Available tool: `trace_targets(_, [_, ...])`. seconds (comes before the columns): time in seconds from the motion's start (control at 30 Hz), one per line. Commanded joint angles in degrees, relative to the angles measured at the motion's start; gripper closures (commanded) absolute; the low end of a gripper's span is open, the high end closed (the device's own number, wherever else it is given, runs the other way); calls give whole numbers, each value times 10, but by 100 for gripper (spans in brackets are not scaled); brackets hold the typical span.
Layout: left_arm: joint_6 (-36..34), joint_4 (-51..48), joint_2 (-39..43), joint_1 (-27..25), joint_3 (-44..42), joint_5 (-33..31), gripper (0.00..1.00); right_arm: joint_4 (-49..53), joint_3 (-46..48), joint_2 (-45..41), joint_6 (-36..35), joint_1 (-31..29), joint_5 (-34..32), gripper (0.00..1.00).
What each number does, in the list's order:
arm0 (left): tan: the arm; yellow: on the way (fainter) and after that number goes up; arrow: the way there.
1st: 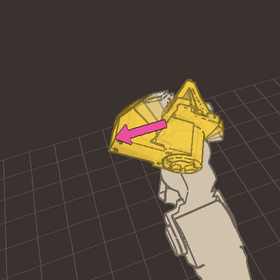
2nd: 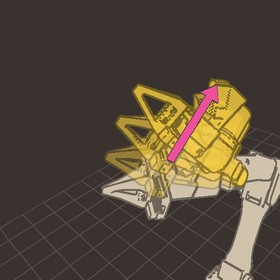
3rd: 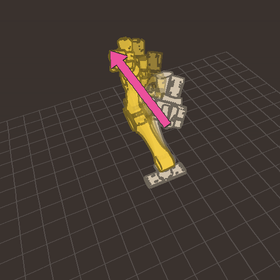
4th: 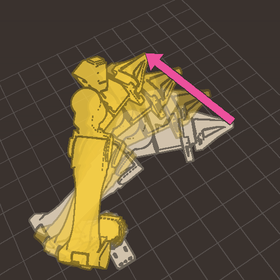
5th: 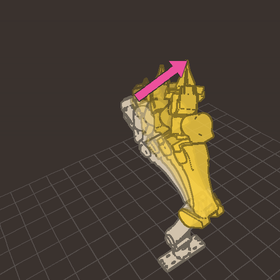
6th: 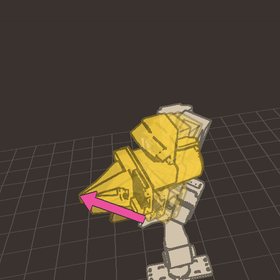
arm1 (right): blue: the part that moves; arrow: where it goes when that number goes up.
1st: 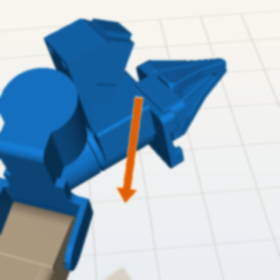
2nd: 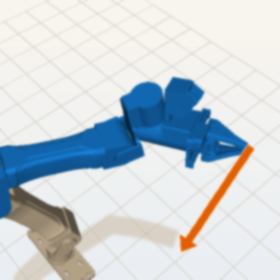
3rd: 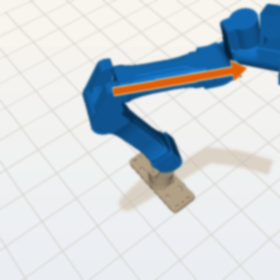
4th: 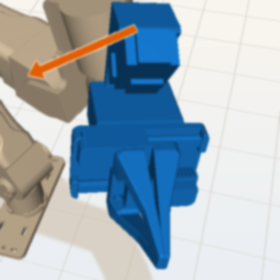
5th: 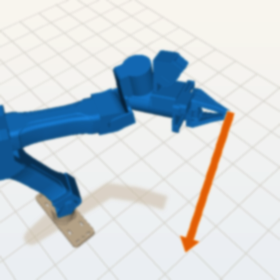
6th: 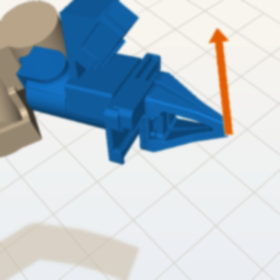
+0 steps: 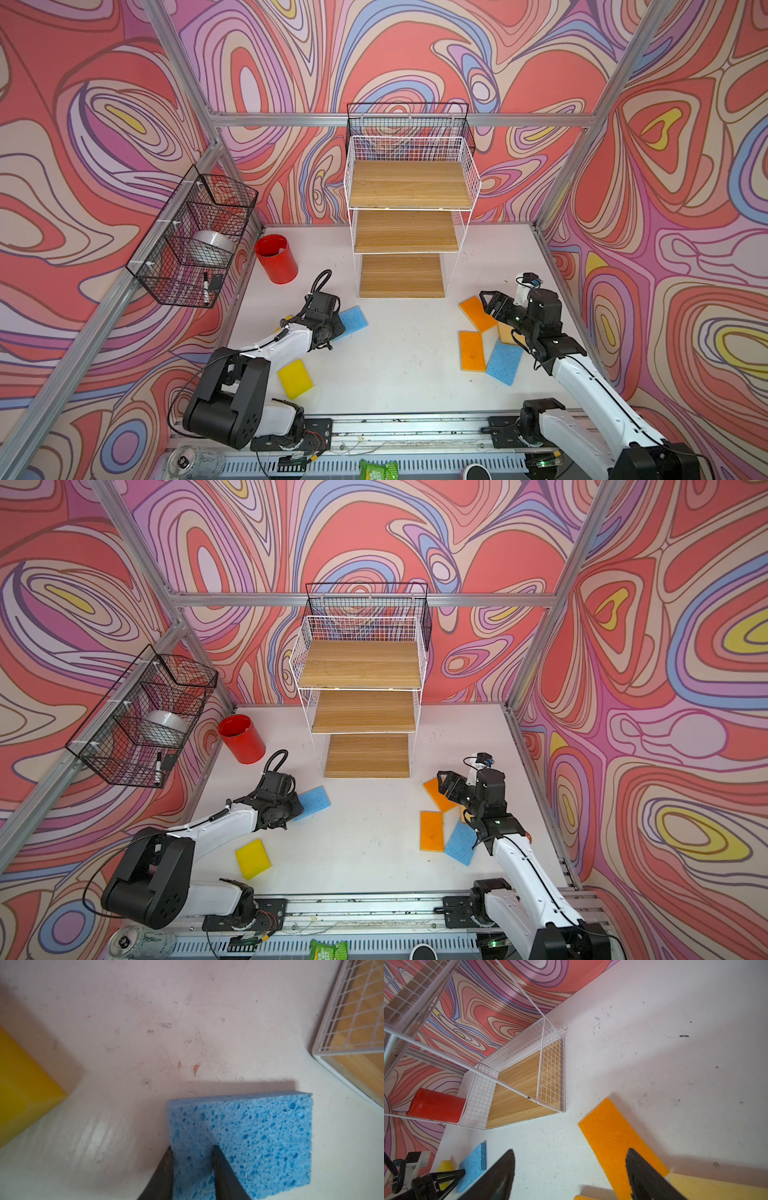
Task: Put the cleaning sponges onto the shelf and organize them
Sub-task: 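Reach the left gripper to the blue sponge while the right arm advances, then grasp the blue sponge with the left gripper and lift it toward the right gripper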
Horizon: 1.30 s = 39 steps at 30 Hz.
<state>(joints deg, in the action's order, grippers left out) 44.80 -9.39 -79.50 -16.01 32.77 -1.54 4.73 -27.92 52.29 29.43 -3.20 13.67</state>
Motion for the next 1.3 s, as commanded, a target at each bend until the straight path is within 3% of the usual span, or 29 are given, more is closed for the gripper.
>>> trace_targets(0.0, [3, -12, -13, 1, 2, 12, 87, 0, -2, -4, -9, -4, 6, 14])
trace_targets(0.13, [-25, -37, -1, 1, 16, 21, 100, 4, -6, -4, -9, -3, 21, 17])
trace_targets(0.2, [-44, -53, 10, 0, 24, 30, 100, 9, -11, -3, -14, -4, 31, 24])
trace_targets(0.4, [-93, -113, 67, -6, 50, 75, 100, 37, -21, 7, -29, -19, 69, 25])
trace_targets(0.53, [-90, -135, 103, -24, 55, 103, 100, 58, -25, 2, -32, -47, 86, 35])
trace_targets(0.7, [-94, -117, 156, -36, 45, 185, 100, 39, -20, 3, -10, -71, 166, 44])
trace_targets(0.83, [-130, -159, 170, -70, 73, 196, 100, 55, -49, 48, -3, -113, 237, 45])
trace_targets(0.97, [-127, -144, 167, -113, 63, 237, 100, 41, -67, 99, 4, -175, 274, 46])
trace_targets(1.1, [-114, -95, 162, -135, 27, 236, 100, -4, -78, 136, 36, -185, 344, 51])
trace_targets(1.27, [-114, -33, 138, -135, 17, 252, 100, 19, -93, 126, 33, -197, 314, 49])
